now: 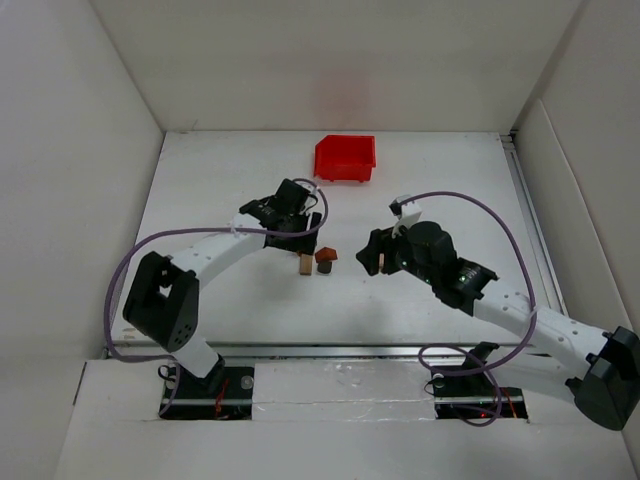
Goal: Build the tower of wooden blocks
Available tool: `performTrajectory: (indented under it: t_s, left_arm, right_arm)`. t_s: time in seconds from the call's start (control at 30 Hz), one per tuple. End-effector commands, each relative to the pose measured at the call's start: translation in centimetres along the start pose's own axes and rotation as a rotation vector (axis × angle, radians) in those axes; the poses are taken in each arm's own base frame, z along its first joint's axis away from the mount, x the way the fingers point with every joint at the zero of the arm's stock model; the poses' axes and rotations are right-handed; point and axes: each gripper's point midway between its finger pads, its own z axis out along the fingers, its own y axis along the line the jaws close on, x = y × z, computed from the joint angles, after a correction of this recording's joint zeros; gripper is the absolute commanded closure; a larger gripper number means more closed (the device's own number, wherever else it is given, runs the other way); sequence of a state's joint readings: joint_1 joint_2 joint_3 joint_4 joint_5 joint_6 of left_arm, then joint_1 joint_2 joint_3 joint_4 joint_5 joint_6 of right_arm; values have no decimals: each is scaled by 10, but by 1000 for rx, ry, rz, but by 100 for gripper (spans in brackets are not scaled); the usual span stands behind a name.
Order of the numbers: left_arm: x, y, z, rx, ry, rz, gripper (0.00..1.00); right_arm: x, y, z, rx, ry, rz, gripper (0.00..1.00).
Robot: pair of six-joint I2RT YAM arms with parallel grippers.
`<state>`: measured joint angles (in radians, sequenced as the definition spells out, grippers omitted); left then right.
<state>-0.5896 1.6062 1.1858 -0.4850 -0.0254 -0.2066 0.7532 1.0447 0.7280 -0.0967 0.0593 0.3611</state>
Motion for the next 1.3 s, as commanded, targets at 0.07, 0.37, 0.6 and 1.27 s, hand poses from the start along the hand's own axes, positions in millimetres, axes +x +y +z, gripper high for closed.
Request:
performTrajectory:
  t_s: [0.07,0.37,0.6,1.27]
  left_arm:
    - [12,2,-7,-13,-67,-236,37]
    - [11,-6,17,-18,-37,-267,52]
    - [18,-21,39,-104,24,-197,50]
    - [10,-10,62,-203,26,-193,54]
  right_arm:
    - [-8,5,6,-19,-20,-20,32]
    - [-5,1,7,3,-20,-17,32]
    - [-5,0,7,4,-21,-19,32]
    - [0,2,8,-13,-10,-21,32]
